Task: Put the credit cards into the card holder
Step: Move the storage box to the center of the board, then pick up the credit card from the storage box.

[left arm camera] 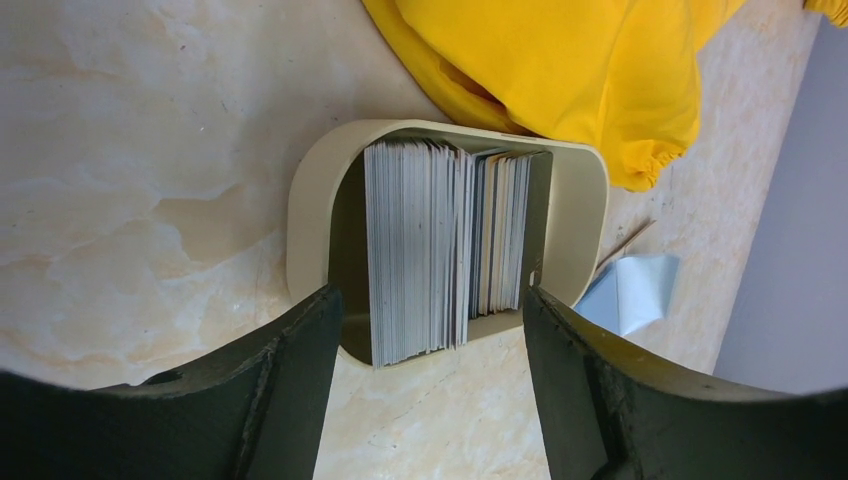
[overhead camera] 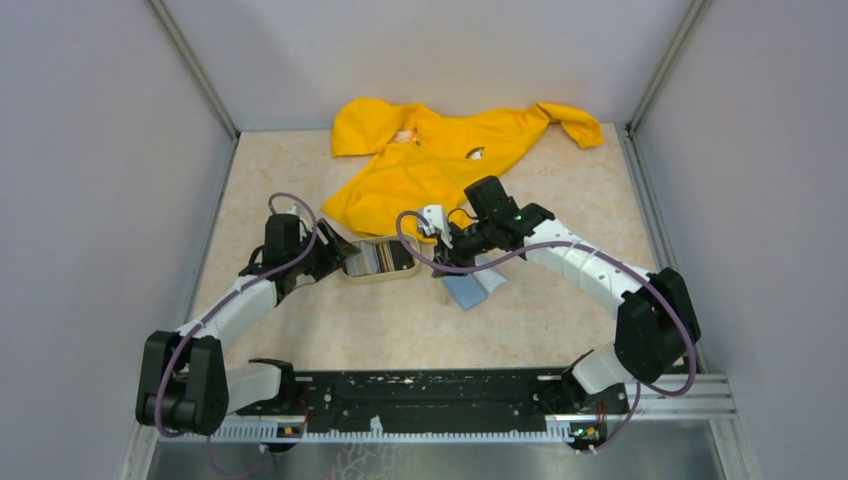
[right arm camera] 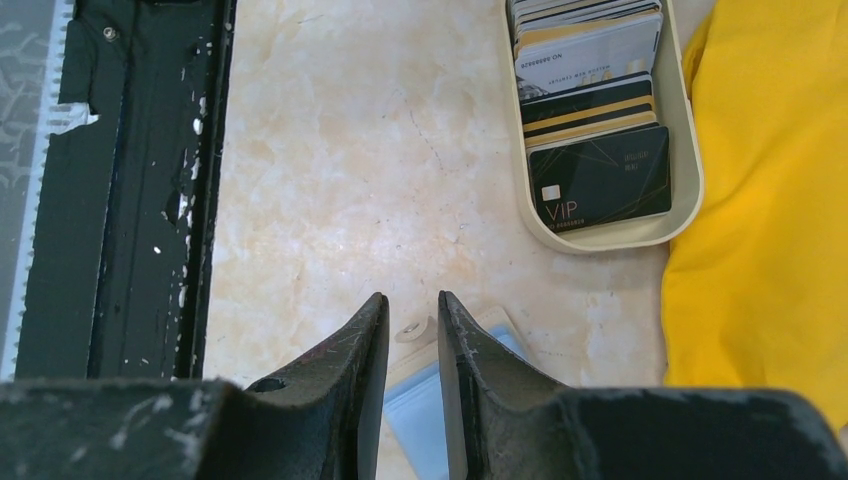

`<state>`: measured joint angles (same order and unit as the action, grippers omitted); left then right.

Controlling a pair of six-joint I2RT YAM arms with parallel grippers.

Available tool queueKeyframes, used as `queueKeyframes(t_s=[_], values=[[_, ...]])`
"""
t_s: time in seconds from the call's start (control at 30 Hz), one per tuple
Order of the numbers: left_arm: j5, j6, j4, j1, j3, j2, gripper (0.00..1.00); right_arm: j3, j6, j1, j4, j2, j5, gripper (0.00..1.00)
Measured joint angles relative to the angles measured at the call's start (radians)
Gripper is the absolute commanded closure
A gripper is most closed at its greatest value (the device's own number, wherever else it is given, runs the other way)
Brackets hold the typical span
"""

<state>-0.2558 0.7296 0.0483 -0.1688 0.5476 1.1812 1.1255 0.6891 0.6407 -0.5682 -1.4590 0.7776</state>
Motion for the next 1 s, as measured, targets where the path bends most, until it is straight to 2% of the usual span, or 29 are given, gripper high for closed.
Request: queueKeyframes(t_s=[0.5, 0.8, 0.93, 1.0], values=[[-0.024, 0.004, -0.033, -0.017, 0.023, 0.098, 0.27, 0.000, 0.000, -0.003, 0.000, 0.000, 0.002, 0.75], [-0.014, 0.003, -0.056, -0.066, 0.066, 0.190, 0.27, 0.000, 0.001, -0.003, 0.000, 0.000, 0.003, 0.75], [-0.013, 0.003, -0.057, -0.072, 0.075, 0.203, 0.28, 0.000, 0.003, -0.003, 0.000, 0.000, 0.003, 0.75], [-0.011, 0.004, -0.056, -0.072, 0.075, 0.201, 0.34, 0.000, 0.004, -0.003, 0.000, 0.000, 0.003, 0.75]])
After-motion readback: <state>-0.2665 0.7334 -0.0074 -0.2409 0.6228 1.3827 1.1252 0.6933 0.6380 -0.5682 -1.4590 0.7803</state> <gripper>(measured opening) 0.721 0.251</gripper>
